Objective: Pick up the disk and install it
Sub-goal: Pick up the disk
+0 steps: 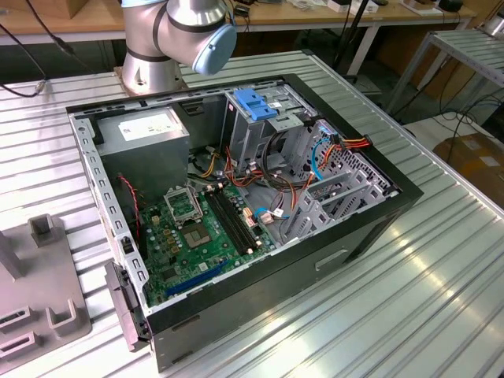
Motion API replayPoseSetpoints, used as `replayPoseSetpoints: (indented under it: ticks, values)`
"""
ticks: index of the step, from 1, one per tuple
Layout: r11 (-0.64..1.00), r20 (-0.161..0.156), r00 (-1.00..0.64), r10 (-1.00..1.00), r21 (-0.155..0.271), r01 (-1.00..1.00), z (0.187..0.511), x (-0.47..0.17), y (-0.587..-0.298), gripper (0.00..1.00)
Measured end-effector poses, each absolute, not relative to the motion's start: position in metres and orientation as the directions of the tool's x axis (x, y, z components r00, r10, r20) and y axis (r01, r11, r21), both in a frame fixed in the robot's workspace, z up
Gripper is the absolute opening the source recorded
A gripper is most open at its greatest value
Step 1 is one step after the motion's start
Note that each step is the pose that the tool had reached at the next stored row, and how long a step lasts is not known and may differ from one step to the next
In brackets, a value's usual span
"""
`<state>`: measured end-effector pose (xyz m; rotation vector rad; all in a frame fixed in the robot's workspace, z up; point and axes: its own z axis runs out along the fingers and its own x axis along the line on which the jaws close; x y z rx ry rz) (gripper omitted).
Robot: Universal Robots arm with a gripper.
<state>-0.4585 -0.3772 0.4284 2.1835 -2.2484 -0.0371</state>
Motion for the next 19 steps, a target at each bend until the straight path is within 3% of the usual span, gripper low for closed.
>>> replayPoseSetpoints:
  ticks: [19]
  values:
    - [0.029,-0.011,-0.029,-1.000,0.022,-0.999,0.452,-0.458,-0.377,0.37]
